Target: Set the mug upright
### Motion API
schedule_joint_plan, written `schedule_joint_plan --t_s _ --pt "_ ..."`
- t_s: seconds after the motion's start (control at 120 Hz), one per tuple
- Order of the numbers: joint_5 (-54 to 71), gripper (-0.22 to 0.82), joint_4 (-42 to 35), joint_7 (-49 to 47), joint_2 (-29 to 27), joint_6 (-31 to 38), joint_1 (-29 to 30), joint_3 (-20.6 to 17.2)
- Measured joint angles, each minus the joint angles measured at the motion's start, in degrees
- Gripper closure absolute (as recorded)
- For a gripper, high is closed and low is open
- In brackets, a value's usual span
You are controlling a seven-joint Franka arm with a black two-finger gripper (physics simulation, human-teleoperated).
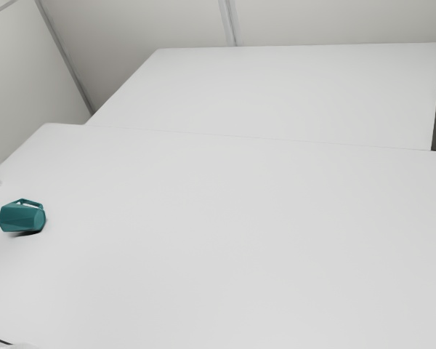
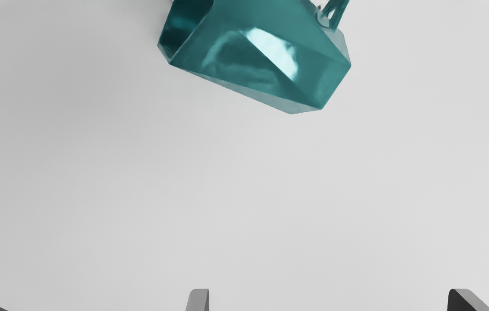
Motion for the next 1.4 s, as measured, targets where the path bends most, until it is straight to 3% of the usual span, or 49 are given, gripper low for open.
schedule_joint_plan --t_s 0.208,0.4,0.7,1.067,1.133,1.4 --pt "-7.2 0.0 8.2 10.1 11.9 2.5 3.6 1.2" --pt "-12.6 0.0 14.0 19.0 19.3 5.4 4.1 1.4" --pt "-19.5 0.0 13.6 29.2 20.5 8.2 3.7 1.3" --pt "-23.8 0.0 8.8 36.3 19.5 6.4 3.8 1.4" --pt "-23.9 0.07 8.8 37.2 19.5 6.2 3.7 1.4" --pt "-24.1 0.48 7.0 39.8 19.2 6.0 3.4 1.3"
